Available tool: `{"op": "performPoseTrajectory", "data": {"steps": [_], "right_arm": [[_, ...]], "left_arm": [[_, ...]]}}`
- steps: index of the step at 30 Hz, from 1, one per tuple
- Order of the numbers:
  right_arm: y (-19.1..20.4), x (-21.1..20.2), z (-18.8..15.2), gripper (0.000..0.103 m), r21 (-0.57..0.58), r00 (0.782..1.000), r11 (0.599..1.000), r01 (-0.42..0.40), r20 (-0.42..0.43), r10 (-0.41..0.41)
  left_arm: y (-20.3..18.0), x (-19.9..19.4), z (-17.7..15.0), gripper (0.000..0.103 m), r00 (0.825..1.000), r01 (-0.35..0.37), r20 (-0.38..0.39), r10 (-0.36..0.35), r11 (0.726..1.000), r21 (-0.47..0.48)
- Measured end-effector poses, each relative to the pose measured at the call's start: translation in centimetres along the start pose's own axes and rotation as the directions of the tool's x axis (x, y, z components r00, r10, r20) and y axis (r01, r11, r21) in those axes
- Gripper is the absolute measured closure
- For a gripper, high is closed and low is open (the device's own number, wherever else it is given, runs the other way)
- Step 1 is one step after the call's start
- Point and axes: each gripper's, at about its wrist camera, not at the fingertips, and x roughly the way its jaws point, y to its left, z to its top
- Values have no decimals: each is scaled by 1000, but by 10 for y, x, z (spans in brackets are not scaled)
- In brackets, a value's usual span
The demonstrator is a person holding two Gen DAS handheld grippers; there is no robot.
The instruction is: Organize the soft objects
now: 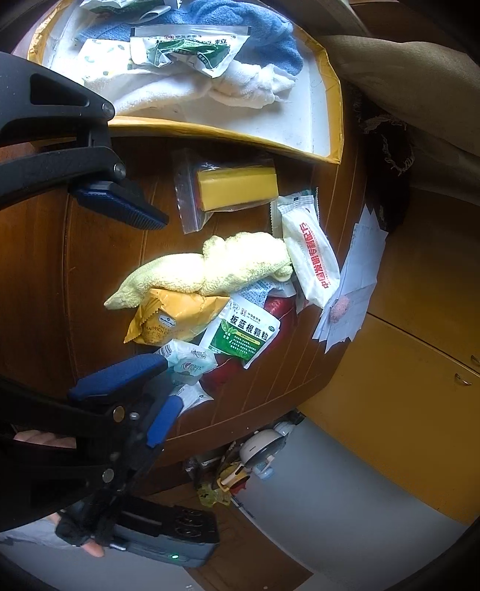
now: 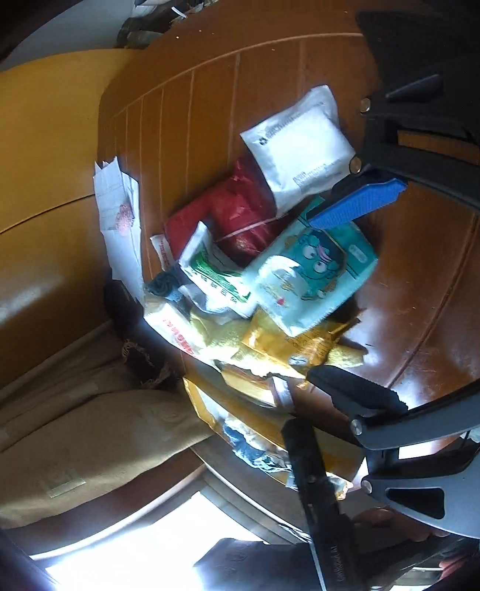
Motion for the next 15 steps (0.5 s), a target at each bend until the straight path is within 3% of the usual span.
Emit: {"op": "performPoseTrajectory", "data": {"steps": [4, 7, 10, 15], "right_arm": [[-18, 22, 23, 27, 96, 1000, 995, -14, -27, 16], [-24, 34, 20, 27, 150, 997, 988, -40, -65, 50], [-18, 28, 9, 27, 127, 994, 989, -71, -71, 80], [-2, 18, -14, 27, 47, 994, 998, -51, -99, 55]], "left_arm": [[2, 0, 0, 30, 1000, 16, -10, -16, 1000, -16], [4, -3, -1, 30, 1000, 15, 0, -15, 1000, -22], [6, -2, 1, 30, 1000, 16, 1, -16, 999, -30], [4, 4, 1, 30, 1000, 24, -12, -24, 999, -21]]}}
